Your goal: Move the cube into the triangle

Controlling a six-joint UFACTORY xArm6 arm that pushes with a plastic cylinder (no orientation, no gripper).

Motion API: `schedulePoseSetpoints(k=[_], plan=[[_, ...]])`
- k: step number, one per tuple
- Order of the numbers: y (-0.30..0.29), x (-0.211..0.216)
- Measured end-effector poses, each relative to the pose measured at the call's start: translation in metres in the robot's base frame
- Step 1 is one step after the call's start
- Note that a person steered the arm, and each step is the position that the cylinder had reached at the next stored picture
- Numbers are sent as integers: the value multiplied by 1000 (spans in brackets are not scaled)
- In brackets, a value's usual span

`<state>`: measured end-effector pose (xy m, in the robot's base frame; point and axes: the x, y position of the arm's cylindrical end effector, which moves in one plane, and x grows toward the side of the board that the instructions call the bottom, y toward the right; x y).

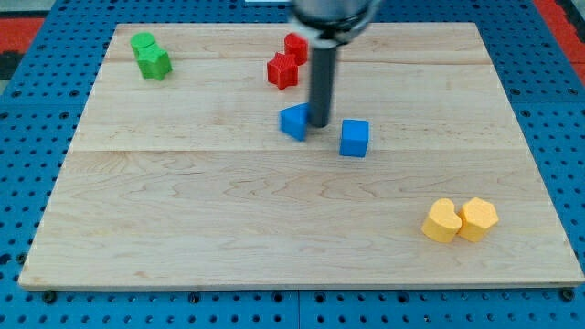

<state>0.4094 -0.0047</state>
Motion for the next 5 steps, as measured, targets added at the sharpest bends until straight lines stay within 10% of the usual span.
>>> schedulePoseSetpoints(k=[3, 5], plan=[[-219, 3], [-30, -18]])
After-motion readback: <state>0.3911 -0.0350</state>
